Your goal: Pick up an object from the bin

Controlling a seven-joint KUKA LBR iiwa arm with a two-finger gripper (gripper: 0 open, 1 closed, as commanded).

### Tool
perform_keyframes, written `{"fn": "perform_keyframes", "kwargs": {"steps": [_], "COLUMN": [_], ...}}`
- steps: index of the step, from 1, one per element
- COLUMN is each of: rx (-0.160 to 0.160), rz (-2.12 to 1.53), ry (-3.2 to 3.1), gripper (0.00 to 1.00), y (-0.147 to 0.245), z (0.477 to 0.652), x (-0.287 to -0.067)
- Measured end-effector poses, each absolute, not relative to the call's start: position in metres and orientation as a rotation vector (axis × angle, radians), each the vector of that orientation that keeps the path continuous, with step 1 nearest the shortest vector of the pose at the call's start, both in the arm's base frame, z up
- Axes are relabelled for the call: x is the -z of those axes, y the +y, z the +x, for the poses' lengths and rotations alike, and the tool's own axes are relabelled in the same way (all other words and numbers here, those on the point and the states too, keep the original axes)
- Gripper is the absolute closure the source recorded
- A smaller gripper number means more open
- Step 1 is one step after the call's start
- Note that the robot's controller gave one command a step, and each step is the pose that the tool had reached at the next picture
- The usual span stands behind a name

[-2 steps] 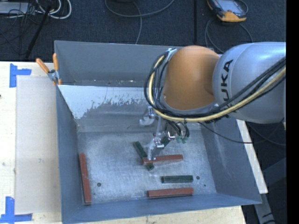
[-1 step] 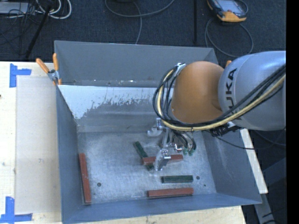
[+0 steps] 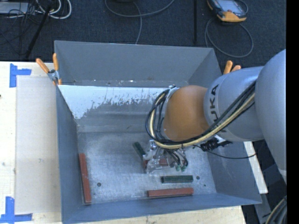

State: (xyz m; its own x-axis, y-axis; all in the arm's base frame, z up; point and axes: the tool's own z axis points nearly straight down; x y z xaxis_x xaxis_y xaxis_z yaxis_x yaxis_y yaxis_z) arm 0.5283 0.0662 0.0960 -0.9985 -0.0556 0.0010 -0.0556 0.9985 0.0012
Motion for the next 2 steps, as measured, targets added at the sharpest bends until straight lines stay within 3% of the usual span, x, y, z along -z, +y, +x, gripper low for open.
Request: {"fn": "perform_keyframes", "kwargs": {"steps": [1, 2], "rx": [0.002, 0.001], "rz": [0.086, 0.037], "ry": [-3.139, -3.141], "gripper": [1.0, 1.0], "y": [0.066, 0.054], "z": [0.528, 0.521], "x": [-0.096, -0.197]}}
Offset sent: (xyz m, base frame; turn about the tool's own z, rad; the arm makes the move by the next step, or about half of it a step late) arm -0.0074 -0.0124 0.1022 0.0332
